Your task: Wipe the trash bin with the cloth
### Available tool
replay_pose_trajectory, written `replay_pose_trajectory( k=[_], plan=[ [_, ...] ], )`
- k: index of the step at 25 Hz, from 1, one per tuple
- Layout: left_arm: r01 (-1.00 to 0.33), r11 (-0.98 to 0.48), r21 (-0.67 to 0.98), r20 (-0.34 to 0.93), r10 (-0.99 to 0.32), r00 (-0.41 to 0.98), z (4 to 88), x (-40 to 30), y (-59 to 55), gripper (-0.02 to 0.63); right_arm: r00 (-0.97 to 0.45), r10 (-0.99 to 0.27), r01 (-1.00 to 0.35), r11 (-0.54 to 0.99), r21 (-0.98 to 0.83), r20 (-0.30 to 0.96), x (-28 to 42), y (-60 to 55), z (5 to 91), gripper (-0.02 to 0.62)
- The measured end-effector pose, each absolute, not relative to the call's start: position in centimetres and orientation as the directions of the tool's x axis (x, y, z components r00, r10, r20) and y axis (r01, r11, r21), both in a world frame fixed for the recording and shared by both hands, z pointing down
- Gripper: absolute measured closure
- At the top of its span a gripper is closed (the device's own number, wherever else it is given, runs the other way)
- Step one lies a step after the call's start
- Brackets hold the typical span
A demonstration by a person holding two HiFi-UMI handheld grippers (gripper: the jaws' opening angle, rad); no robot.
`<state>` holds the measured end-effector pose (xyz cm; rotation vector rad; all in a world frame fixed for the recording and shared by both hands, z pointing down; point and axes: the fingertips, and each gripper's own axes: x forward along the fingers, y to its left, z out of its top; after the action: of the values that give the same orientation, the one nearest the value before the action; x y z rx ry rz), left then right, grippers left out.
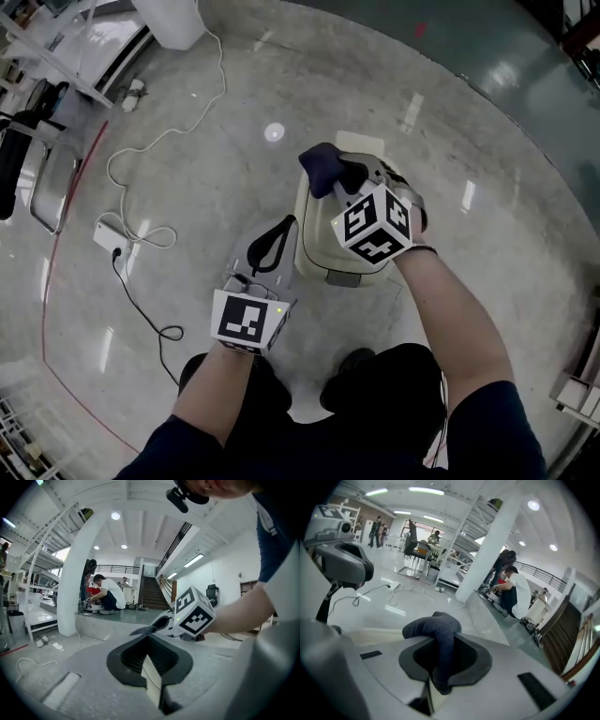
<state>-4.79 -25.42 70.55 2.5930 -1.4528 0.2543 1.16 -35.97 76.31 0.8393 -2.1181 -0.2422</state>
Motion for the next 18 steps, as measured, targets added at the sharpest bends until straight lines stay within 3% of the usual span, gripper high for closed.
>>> replay_pose_trajectory(
  k=[6, 18],
  plan=[
    [-0.853, -0.521, 0.0, 0.207, -0.835, 0.51, 74.3, -6.3, -26.2, 0.609, -0.356, -0.655, -0.303, 0.756, 0.581, 0.666, 0.5, -37.4, 79.6, 0.54],
    [-0.814, -0.581, -0.019, 0.177, -0.803, 0.569, 75.3, -5.6, -27.7, 0.609, -0.189, -0.711, -0.464, 0.672, 0.577, 0.677, 11.7, -37.4, 80.7, 0.54]
  ],
)
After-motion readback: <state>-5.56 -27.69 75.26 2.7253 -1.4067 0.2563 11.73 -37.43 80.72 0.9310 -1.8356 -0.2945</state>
